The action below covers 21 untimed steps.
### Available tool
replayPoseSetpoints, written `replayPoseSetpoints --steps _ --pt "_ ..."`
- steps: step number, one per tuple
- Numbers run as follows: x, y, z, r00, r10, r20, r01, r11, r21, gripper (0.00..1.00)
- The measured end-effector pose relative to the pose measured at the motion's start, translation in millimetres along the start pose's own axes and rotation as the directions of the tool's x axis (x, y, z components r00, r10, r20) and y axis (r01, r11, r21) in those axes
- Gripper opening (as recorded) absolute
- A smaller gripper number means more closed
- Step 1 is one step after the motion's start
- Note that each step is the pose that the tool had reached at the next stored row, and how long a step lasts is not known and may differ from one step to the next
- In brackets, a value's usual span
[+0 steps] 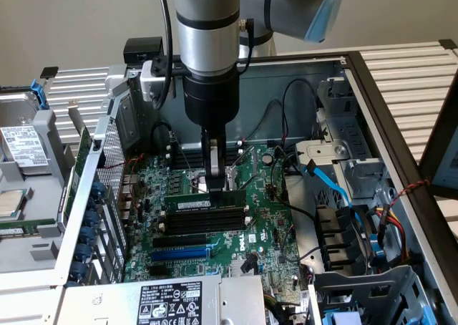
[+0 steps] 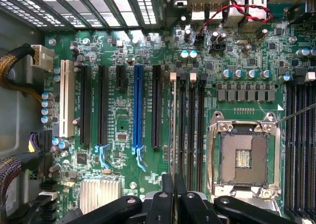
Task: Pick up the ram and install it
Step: 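Insert the ram into the slot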
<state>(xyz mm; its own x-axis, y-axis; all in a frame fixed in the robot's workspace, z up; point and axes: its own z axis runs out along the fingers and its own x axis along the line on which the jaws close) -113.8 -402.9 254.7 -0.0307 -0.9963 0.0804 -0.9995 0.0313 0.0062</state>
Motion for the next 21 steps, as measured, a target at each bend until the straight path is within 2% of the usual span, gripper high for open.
replayPoseSetpoints --steps 21 --pt "0.0 1.3 0.3 1.0000 -0.006 0.0001 0.006 1.0000 0.0003 0.13"
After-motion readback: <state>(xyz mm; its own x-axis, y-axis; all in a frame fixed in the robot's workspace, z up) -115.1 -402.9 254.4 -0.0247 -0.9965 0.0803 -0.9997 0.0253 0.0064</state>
